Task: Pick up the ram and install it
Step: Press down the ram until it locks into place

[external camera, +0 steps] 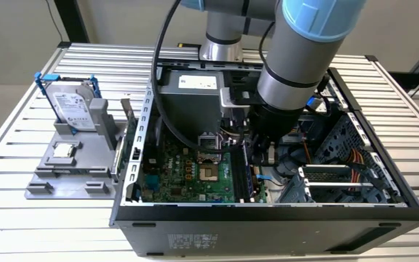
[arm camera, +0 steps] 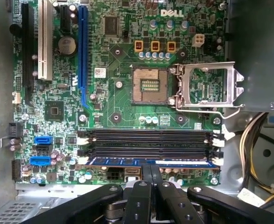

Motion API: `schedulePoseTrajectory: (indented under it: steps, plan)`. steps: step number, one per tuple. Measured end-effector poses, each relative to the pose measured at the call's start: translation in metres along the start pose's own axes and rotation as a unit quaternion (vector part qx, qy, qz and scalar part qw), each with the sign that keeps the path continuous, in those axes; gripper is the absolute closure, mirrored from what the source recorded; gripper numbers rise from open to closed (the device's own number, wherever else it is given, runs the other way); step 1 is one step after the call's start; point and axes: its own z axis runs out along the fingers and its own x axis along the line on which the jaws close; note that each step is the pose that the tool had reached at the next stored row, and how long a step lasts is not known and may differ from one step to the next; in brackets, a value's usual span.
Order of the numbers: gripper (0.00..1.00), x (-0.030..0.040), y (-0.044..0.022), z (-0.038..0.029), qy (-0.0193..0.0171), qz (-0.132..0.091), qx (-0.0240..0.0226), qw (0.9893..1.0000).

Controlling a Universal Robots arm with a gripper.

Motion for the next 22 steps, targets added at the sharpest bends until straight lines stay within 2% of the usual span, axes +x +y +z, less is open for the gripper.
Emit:
schedulePoseTrajectory:
  steps: [5, 10, 16, 22]
  plan:
    - [1.0, 0.0061, 0.0, 0.0014, -0.0001, 0.001, 0.0, 1.0]
    - [1.0, 0.0065, -0.0003, 0.0078, -0.0001, 0.003, 0.0, 1.0]
    - [1.0, -0.0028, -0.0004, 0.0183, -0.0002, 0.01, 0.0002, 1.0]
    - [1.0, -0.0034, -0.0004, 0.0228, 0.0001, 0.012, 0.0001, 0.9999]
